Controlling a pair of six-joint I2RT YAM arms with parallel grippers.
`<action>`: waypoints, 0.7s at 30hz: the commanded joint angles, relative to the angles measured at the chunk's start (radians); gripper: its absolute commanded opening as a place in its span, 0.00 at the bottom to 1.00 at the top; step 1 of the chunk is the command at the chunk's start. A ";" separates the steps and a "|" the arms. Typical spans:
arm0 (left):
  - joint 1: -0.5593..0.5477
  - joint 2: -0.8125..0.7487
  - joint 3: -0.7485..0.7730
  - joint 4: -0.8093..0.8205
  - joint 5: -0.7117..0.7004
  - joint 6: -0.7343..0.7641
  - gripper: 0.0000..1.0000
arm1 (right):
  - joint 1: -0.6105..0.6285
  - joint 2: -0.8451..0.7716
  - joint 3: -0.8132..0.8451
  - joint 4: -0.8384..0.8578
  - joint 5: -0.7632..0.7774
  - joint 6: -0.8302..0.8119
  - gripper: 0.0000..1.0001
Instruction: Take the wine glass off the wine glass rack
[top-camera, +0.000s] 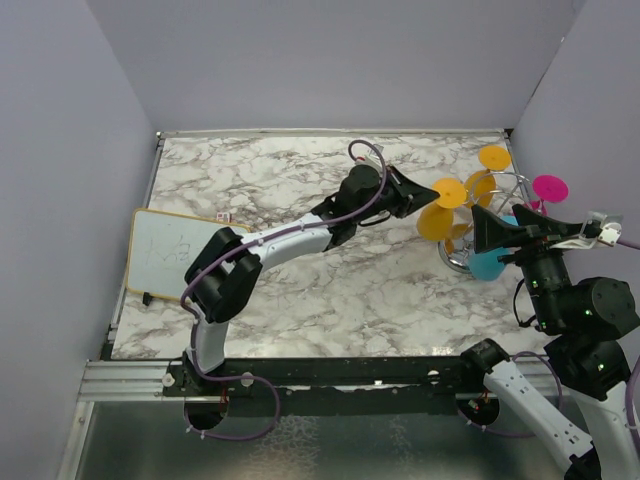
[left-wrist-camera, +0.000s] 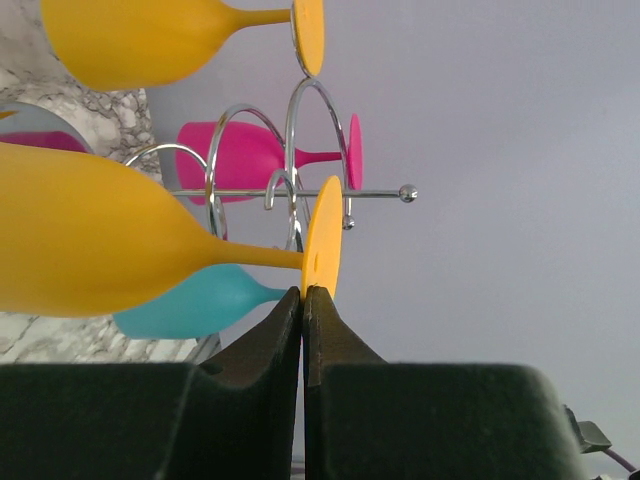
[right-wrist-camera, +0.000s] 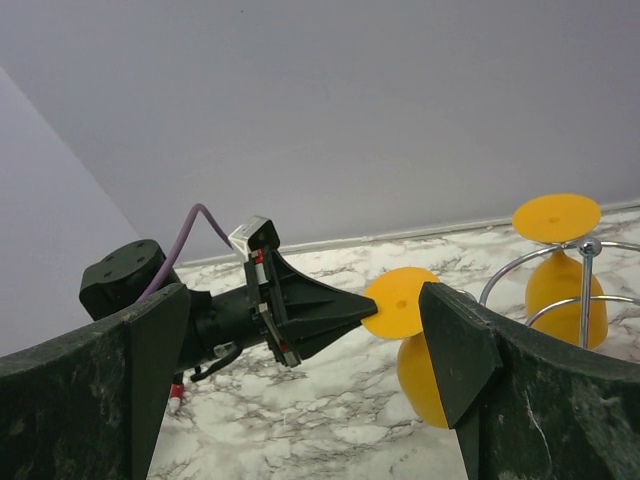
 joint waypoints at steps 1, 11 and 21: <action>0.025 -0.108 -0.049 0.028 0.026 0.043 0.03 | 0.007 -0.004 0.018 -0.009 -0.001 0.015 1.00; 0.150 -0.405 -0.325 0.027 0.091 0.308 0.00 | 0.007 0.020 0.001 0.009 -0.025 0.021 1.00; 0.246 -0.890 -0.668 -0.047 0.237 0.986 0.00 | 0.007 0.144 -0.031 0.036 -0.251 -0.013 1.00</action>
